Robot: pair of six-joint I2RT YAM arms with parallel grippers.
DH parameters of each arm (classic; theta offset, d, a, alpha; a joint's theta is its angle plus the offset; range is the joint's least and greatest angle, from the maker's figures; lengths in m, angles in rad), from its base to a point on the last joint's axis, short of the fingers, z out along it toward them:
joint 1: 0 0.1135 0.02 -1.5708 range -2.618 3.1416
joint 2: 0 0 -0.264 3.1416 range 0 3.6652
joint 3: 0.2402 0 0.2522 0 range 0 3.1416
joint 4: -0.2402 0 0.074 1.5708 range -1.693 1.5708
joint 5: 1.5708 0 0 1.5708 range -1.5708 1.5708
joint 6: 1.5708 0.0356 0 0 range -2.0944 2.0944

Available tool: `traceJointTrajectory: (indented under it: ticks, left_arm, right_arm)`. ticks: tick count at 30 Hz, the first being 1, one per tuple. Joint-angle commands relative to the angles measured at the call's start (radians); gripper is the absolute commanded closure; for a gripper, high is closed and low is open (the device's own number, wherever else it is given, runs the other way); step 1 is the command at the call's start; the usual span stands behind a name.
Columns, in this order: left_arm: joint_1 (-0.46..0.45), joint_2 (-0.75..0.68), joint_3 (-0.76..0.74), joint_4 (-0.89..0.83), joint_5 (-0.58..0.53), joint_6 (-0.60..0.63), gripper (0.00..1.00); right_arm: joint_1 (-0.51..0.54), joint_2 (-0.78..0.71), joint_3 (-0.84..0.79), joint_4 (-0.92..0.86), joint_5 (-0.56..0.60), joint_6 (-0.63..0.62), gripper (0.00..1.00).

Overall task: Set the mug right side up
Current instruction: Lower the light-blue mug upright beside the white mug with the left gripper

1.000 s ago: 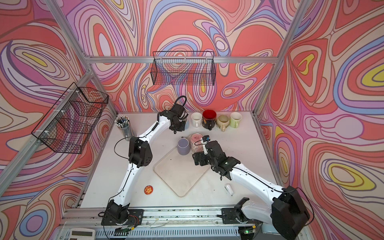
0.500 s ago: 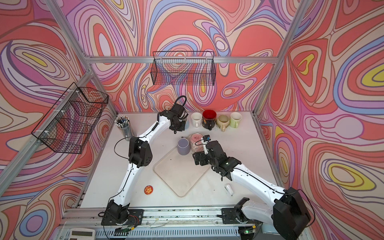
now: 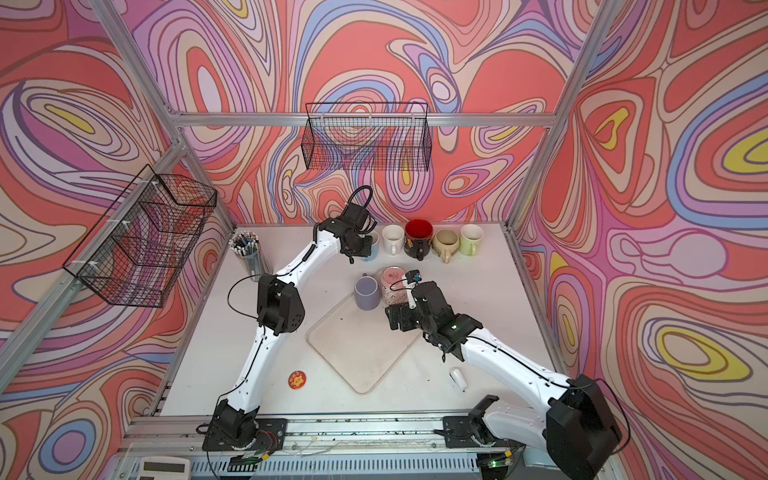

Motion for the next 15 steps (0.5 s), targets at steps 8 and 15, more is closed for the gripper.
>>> traceJointTrajectory:
  ticks: [8, 15]
  left_arm:
    - [0.006, 0.011, 0.026, 0.026, -0.014, -0.012, 0.74]
    - [0.005, 0.027, 0.033, 0.042, 0.001, -0.015, 0.75]
  right_arm:
    - [-0.002, -0.010, 0.015, -0.012, 0.009, -0.005, 0.05]
    - [-0.001, -0.001, 0.016, -0.012, 0.009, -0.004, 0.04]
